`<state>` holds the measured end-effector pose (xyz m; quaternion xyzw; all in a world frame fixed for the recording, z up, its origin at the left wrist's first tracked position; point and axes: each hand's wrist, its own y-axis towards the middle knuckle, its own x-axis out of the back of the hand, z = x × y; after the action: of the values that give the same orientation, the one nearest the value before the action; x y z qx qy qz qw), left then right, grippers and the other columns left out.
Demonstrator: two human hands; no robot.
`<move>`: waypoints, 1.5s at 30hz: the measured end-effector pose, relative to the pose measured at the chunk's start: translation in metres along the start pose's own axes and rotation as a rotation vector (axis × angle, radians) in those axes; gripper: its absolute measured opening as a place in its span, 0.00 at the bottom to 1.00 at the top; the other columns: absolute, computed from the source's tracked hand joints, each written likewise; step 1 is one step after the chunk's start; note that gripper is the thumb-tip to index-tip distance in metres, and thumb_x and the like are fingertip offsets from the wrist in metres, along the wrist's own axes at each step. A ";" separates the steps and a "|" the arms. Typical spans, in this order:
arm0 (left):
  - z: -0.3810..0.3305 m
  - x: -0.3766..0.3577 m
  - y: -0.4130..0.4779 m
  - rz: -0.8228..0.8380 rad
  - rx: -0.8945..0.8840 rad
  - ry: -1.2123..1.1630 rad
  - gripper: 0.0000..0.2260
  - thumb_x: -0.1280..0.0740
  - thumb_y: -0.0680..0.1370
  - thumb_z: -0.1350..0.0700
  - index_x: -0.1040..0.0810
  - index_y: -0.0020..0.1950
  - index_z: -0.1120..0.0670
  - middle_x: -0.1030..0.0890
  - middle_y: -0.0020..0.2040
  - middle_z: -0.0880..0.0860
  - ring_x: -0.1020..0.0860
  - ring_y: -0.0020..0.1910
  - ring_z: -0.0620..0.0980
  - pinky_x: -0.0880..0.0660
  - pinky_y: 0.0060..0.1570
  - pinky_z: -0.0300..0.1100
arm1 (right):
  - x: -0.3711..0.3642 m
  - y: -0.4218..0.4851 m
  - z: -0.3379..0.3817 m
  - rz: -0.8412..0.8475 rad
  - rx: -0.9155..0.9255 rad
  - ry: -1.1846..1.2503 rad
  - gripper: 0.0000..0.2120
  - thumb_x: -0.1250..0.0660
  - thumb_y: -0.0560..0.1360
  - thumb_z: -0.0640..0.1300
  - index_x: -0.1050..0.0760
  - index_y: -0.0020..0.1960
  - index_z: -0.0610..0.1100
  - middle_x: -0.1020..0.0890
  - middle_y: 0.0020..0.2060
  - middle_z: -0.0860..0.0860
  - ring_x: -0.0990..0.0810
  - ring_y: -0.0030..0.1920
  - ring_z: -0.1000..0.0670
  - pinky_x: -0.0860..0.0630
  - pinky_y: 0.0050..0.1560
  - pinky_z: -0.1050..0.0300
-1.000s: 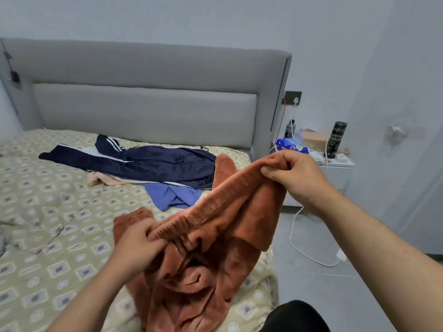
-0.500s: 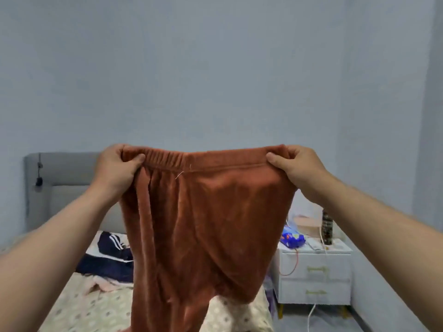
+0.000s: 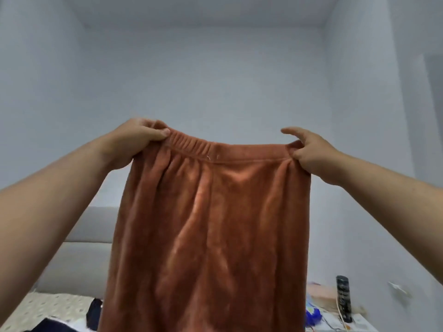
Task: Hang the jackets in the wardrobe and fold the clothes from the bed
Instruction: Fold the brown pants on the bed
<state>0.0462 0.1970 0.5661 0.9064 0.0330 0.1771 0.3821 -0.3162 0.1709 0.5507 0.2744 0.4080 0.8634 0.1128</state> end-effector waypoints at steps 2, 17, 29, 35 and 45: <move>0.001 0.000 -0.003 0.048 -0.006 -0.009 0.05 0.32 0.78 0.61 0.25 0.42 0.56 0.18 0.40 0.52 0.21 0.45 0.53 0.24 0.43 0.41 | 0.001 -0.005 -0.001 0.093 0.008 -0.078 0.21 0.44 0.79 0.29 0.20 0.56 0.51 0.17 0.46 0.54 0.20 0.45 0.54 0.27 0.40 0.66; 0.012 -0.017 -0.003 0.161 -0.058 0.598 0.20 0.21 0.70 0.50 0.30 0.27 0.53 0.33 0.27 0.46 0.35 0.27 0.44 0.40 0.32 0.40 | 0.026 -0.008 0.006 0.004 0.041 -0.381 0.16 0.49 0.69 0.26 0.32 0.30 0.43 0.29 0.29 0.48 0.33 0.33 0.49 0.38 0.32 0.57; 0.025 -0.042 0.015 -0.116 -0.059 1.031 0.16 0.30 0.78 0.48 0.30 0.36 0.55 0.27 0.36 0.52 0.30 0.35 0.48 0.38 0.33 0.44 | 0.022 -0.017 -0.011 0.026 -0.051 -0.526 0.10 0.44 0.71 0.32 0.28 0.35 0.42 0.21 0.36 0.47 0.23 0.39 0.46 0.29 0.36 0.57; 0.046 -0.060 0.013 -0.193 0.109 0.288 0.14 0.25 0.73 0.60 0.31 0.40 0.55 0.25 0.37 0.56 0.26 0.35 0.52 0.30 0.33 0.42 | -0.001 -0.036 -0.020 0.077 -0.074 -0.313 0.12 0.28 0.73 0.50 0.27 0.41 0.43 0.22 0.37 0.50 0.24 0.38 0.50 0.29 0.36 0.57; 0.063 -0.054 -0.009 0.275 0.210 0.240 0.16 0.31 0.70 0.74 0.16 0.53 0.58 0.14 0.46 0.58 0.16 0.43 0.51 0.19 0.42 0.39 | 0.006 -0.045 -0.048 0.439 -0.319 -0.009 0.10 0.32 0.72 0.29 0.17 0.50 0.39 0.14 0.45 0.42 0.15 0.46 0.47 0.19 0.50 0.54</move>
<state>0.0182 0.1503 0.5029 0.9096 -0.0276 0.3299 0.2512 -0.3494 0.1718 0.4938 0.3390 0.1969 0.9194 -0.0333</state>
